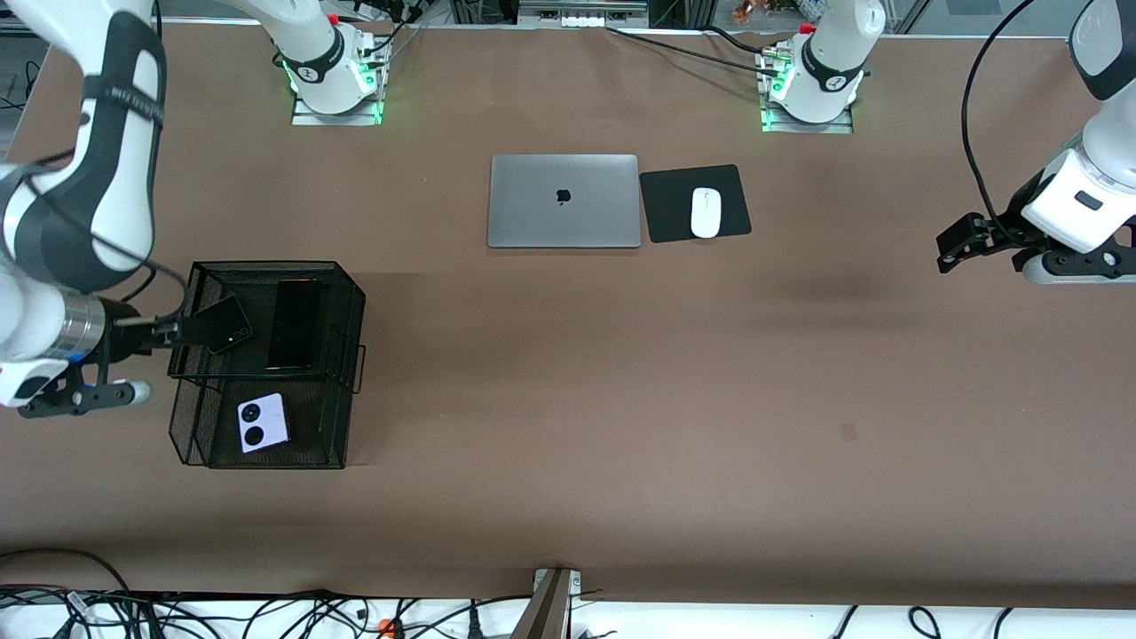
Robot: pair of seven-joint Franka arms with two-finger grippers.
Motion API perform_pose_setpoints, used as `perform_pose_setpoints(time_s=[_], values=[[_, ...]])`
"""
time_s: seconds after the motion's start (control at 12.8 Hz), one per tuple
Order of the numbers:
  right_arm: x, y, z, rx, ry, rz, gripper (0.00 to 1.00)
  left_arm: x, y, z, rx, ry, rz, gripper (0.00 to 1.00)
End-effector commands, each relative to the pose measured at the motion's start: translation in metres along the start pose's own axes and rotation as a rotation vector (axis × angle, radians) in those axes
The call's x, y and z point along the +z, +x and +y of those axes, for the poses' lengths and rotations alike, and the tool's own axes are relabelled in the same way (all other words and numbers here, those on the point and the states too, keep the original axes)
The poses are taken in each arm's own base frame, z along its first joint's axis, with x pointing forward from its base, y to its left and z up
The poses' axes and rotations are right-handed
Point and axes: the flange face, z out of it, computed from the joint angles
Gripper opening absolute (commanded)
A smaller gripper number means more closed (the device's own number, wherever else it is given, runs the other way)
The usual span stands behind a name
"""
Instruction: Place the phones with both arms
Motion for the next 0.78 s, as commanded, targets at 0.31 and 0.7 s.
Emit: perform_pose_setpoints(time_s=[0.31,0.7], values=[[-0.047,-0.114,-0.022,0.026,-0.050,0.045,1.00,-0.005,0.003,-0.001,0.017,0.013,-0.005,1.00],[-0.086,-0.144,0.002,0.069,-0.054,0.042,1.00,-0.005,0.003,0.000,0.019,0.013,-0.005,1.00]])
